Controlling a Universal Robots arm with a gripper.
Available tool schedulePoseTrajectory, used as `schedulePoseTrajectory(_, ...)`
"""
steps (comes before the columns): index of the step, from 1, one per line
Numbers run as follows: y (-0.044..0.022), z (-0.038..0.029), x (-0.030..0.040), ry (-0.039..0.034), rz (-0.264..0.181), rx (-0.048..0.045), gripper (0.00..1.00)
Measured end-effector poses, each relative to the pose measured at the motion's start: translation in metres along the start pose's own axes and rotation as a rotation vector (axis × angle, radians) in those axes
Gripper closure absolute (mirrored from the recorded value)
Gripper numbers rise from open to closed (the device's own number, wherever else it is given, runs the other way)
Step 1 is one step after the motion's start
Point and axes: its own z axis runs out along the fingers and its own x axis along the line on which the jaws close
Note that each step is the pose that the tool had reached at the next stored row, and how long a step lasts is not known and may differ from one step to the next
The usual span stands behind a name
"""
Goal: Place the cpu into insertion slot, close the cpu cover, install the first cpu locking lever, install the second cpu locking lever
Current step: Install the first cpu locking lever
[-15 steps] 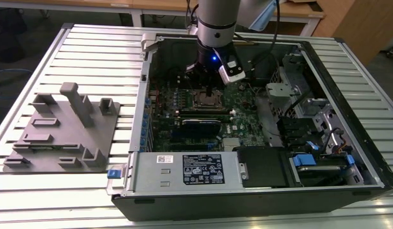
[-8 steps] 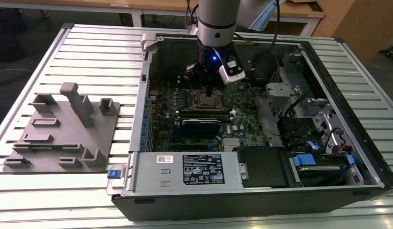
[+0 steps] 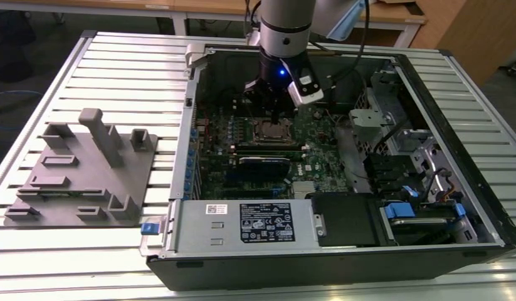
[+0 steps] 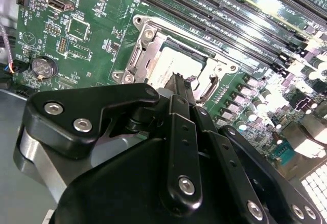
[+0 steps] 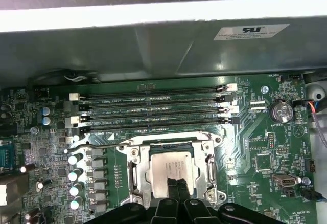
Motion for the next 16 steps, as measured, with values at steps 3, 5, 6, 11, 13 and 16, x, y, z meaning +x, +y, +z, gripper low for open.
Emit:
schedulePoseTrajectory(3, 0.0, -0.0001, 0.0, -0.0002, 0.0, -0.0004, 0.89)
schedulePoseTrajectory(5, -0.0001, -0.0003, 0.0012, -0.0001, 0.0, 0.0, 0.89)
schedulePoseTrajectory(6, -0.0003, -0.0004, 0.0032, -0.0005, 0.0, 0.0003, 0.89)
schedulePoseTrajectory(11, -0.0013, -0.0009, 0.0168, -0.0042, 0.0, -0.0004, 0.89)
schedulePoseTrajectory(13, -0.0018, -0.0011, 0.0223, -0.0059, 0.0, -0.0005, 0.89)
schedulePoseTrajectory(16, -0.0024, -0.0015, 0.0298, -0.0084, 0.0, -0.0007, 0.89)
